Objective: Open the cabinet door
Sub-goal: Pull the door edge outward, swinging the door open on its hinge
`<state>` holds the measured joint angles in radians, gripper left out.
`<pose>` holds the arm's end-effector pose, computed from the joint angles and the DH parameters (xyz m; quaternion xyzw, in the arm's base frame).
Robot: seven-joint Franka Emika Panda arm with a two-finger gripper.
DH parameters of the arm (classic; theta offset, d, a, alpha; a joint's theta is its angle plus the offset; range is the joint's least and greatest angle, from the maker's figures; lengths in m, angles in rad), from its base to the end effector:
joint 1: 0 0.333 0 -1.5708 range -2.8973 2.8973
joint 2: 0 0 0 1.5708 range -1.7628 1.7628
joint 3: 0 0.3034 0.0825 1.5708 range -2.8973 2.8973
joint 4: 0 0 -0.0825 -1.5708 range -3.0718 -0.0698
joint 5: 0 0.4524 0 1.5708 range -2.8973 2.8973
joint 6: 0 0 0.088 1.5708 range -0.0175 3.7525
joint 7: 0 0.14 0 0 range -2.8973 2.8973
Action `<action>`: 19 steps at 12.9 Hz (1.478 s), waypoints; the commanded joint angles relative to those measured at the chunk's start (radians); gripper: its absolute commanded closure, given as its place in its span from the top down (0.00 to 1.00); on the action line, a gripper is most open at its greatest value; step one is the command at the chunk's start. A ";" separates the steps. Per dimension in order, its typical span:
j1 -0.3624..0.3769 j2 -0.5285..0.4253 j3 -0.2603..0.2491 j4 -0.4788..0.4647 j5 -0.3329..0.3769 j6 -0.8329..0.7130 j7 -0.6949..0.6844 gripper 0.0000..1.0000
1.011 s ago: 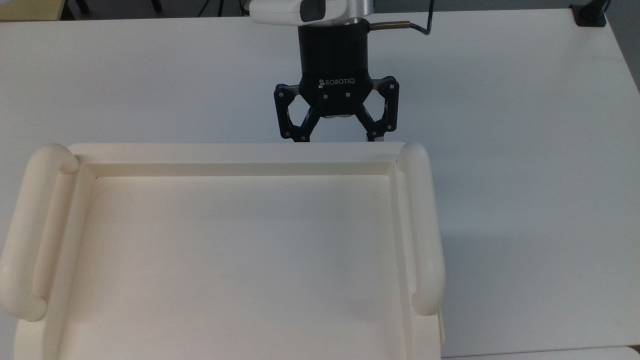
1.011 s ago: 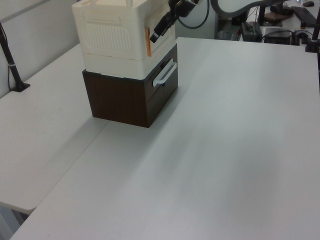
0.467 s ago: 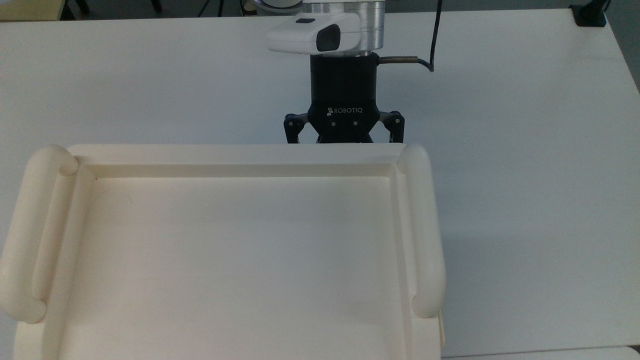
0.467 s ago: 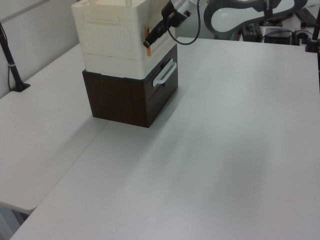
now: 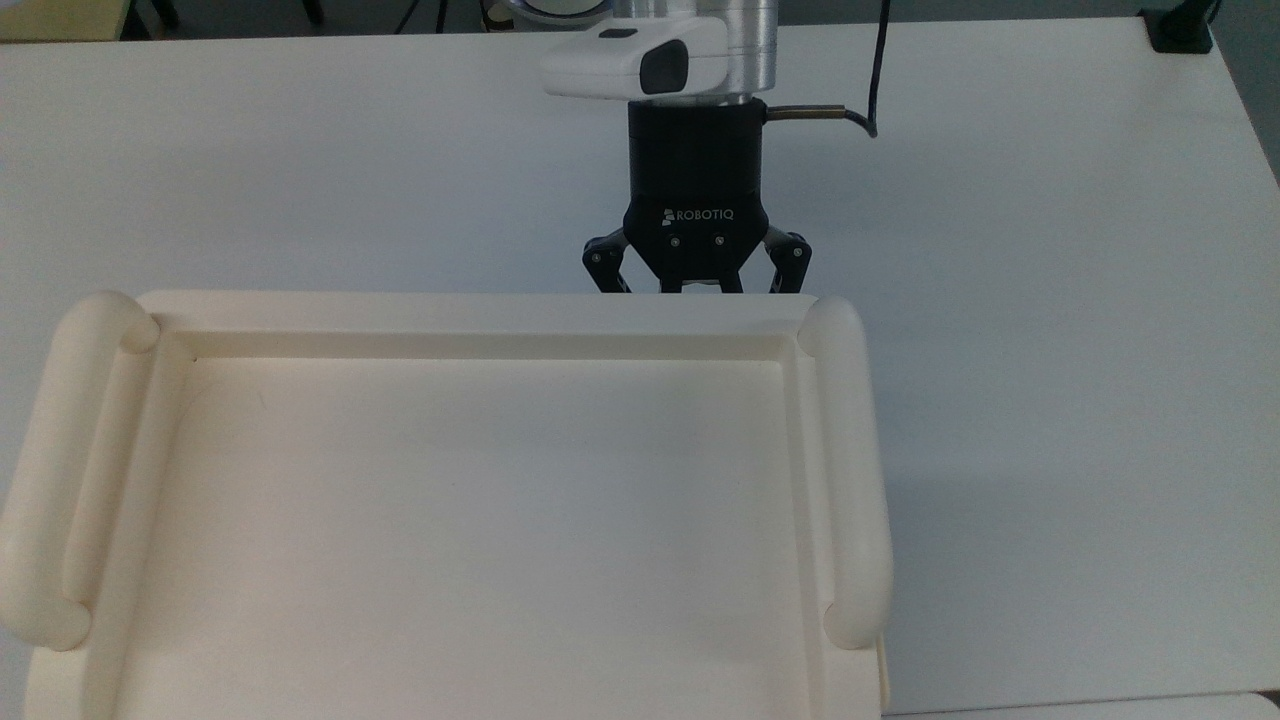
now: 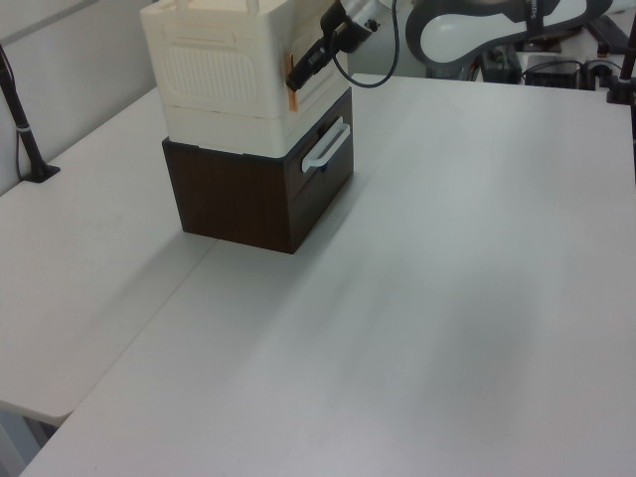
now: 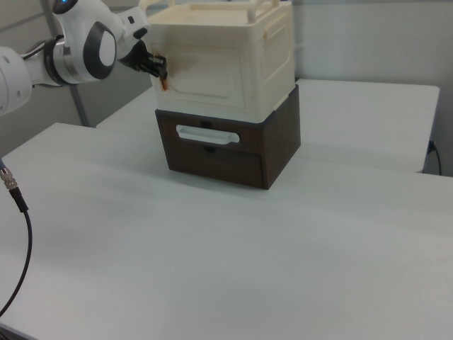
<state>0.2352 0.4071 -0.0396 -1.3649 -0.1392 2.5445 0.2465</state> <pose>0.7998 0.1635 0.5308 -0.9243 -0.0195 -0.3807 0.0194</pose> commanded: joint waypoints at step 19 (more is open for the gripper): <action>-0.065 -0.255 -0.081 -0.086 0.138 -0.949 -0.389 1.00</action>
<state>0.1698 0.2310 -0.0687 -1.4067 -0.0216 1.7259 -0.0745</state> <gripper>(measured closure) 0.427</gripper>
